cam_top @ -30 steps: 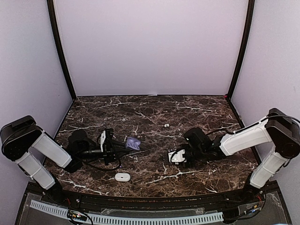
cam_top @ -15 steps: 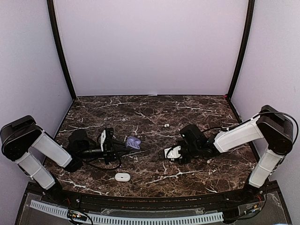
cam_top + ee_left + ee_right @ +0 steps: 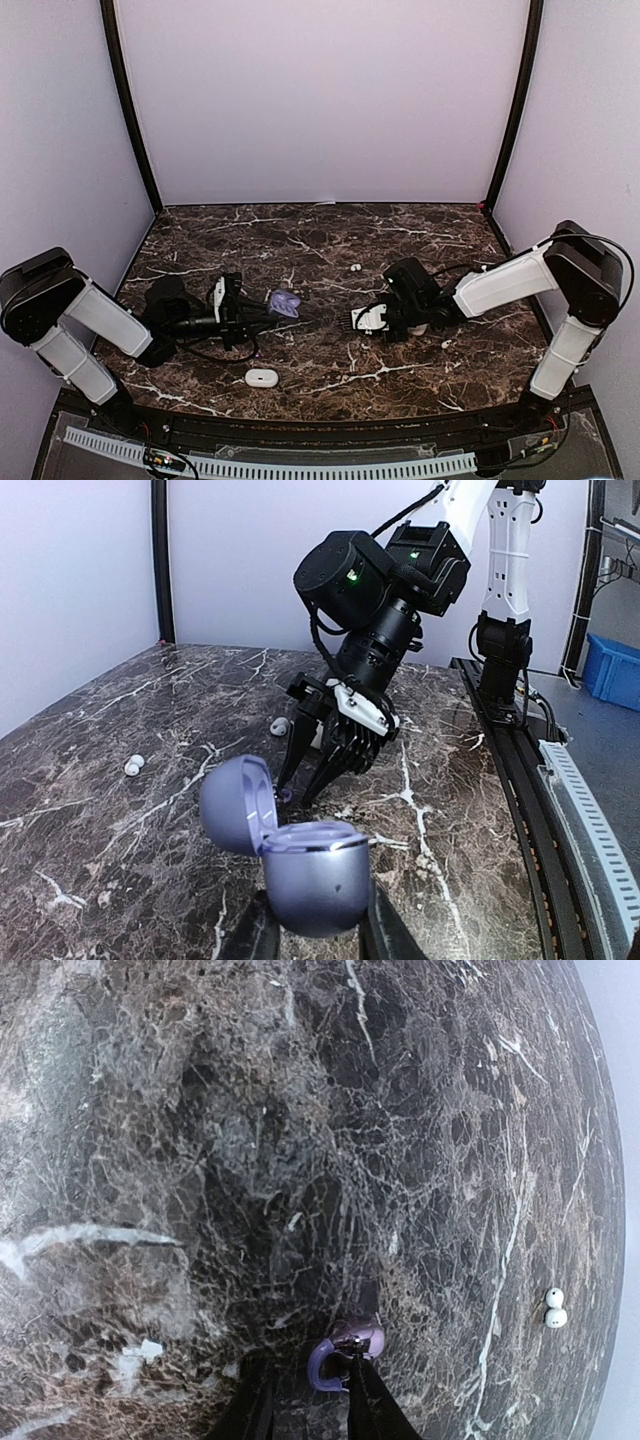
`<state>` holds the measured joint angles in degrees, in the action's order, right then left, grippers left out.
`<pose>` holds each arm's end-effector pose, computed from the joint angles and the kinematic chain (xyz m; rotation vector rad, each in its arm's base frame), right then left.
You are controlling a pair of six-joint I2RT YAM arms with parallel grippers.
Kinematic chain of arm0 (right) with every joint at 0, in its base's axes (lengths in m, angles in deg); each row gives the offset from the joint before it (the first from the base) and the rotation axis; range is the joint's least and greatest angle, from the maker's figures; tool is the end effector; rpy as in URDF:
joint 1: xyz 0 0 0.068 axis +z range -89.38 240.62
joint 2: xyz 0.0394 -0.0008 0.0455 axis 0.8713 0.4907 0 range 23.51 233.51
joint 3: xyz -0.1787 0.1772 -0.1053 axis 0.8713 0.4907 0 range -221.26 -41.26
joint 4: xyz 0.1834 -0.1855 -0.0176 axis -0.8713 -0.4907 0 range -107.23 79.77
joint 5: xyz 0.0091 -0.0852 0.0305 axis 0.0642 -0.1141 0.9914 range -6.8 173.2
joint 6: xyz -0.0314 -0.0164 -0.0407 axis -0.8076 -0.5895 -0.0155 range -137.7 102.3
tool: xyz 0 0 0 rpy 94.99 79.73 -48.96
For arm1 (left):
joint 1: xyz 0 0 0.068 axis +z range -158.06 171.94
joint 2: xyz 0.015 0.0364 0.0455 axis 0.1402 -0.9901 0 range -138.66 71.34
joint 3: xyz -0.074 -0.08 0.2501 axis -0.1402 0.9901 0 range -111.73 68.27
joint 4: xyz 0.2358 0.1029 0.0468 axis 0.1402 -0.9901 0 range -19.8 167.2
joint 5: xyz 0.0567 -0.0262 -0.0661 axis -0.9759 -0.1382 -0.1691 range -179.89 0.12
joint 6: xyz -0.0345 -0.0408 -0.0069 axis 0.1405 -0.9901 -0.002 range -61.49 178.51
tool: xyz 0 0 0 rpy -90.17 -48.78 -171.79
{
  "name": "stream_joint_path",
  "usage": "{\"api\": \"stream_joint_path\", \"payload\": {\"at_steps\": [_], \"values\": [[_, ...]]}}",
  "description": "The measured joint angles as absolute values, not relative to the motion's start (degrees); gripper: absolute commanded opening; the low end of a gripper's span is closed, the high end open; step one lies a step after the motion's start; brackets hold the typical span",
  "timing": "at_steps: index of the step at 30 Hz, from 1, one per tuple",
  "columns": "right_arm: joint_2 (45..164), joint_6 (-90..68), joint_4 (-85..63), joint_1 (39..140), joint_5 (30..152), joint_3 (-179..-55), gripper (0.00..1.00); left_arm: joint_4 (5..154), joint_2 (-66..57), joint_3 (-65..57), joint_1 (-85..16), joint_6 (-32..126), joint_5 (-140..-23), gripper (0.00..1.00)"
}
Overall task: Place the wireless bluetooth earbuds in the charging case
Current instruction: Adjust the right earbud at the center of the board.
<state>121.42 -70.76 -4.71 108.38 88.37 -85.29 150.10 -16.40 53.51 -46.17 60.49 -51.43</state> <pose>0.2140 0.2407 0.1306 -1.8844 1.5046 0.0664 0.1756 -0.1658 0.1605 1.0542 1.2903 -1.0091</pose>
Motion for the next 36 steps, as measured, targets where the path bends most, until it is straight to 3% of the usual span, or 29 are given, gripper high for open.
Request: {"api": "stream_joint_path", "payload": {"at_steps": [28,36], "values": [[124.7,-70.9,-5.5,106.9,88.2,-89.3,0.25,148.3,-15.9,53.5,-46.2,61.0,-51.5,0.22],[125.5,-69.5,-5.2,106.2,88.1,-89.8,0.06,148.2,-15.9,53.5,-46.2,61.1,-51.5,0.22]]}}
